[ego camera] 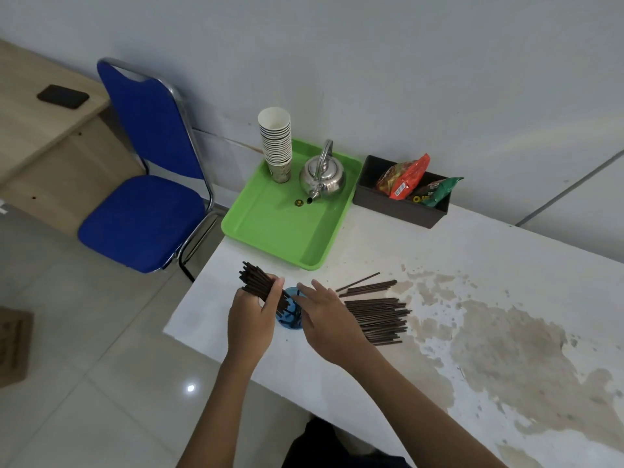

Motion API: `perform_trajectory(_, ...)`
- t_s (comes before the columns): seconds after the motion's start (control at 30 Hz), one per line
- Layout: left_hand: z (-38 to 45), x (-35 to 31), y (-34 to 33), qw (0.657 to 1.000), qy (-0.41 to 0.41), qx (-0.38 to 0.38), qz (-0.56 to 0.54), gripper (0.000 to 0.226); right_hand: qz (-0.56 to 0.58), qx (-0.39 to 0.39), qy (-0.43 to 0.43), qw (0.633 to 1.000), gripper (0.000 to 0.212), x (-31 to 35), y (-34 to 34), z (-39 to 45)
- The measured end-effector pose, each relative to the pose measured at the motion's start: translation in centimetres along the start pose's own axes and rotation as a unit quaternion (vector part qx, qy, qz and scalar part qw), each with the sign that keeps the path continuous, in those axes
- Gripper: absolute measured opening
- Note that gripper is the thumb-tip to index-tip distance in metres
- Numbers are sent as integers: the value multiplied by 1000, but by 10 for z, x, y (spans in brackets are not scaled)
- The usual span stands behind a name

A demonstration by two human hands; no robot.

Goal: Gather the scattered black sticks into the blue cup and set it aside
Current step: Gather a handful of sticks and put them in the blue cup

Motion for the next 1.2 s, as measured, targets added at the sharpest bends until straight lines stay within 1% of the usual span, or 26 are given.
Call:
perform_trajectory(0.07, 0, 2, -5, 1000, -1, -12, -9, 26, -60, -2, 27, 998, 45, -5, -6, 1)
perform_trajectory(0.13, -1, 1, -9, 1000, -4, -19, -20, 24, -75, -28, 35, 996, 42, -8, -4, 0)
perform_trajectory(0.23, -3, 2, -14, 999, -10, -32, -23, 31, -60, -59, 32, 996, 36, -10, 3, -3)
perform_trajectory(0.33, -5, -2, -18, 999, -22, -46, 2, 41, -26, -46, 15, 998, 30, -15, 4, -5)
perform_trajectory(0.43, -12, -13, -20, 996, -51, -44, 59, 53, -6, -40, 9, 999, 25, -19, 2, -6)
perform_trajectory(0.5, -17, -15, -21, 993, -66, -43, 84, 52, 10, -33, 3, 999, 21, -20, 2, -6)
perform_trajectory(0.57, -20, -10, -24, 993, -68, -52, 81, 49, 24, -23, -5, 999, 21, -21, 3, -7)
perform_trajectory(0.6, -21, -7, -26, 994, -64, -57, 72, 48, 29, -16, -8, 999, 23, -21, 4, -8)
perform_trajectory(0.7, -24, -7, -33, 997, -43, -64, 27, 48, 42, 2, -16, 999, 41, -19, 10, -10)
perform_trajectory(0.77, -27, -9, -37, 995, -51, -81, 7, 36, 51, 7, -27, 998, 52, -19, 12, -11)
perform_trajectory(0.8, -29, -9, -39, 994, -60, -89, 18, 34, 59, 8, -37, 998, 57, -20, 11, -12)
perform_trajectory(0.87, -31, -2, -44, 992, -68, -89, 52, 36, 77, 6, -60, 995, 63, -23, 8, -12)
perform_trajectory(0.97, -32, 8, -47, 993, -61, -82, 61, 33, 95, 3, -76, 993, 65, -28, 1, -12)
perform_trajectory(1.07, -34, 7, -47, 995, -53, -56, 66, 45, 110, -8, -71, 991, 65, -28, 0, -12)
perform_trajectory(1.2, -37, 6, -43, 997, -37, -36, 65, 78, 119, -8, -67, 991, 68, -28, -1, -12)
Point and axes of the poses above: each hand's wrist, its own z-axis towards the middle knuckle, its own y-axis out of the back of the hand, x = y × z, the point moved 3 cm from there along z, towards the middle knuckle, and after that the axes turned 9 degrees about -x, right-handed, at the moved point
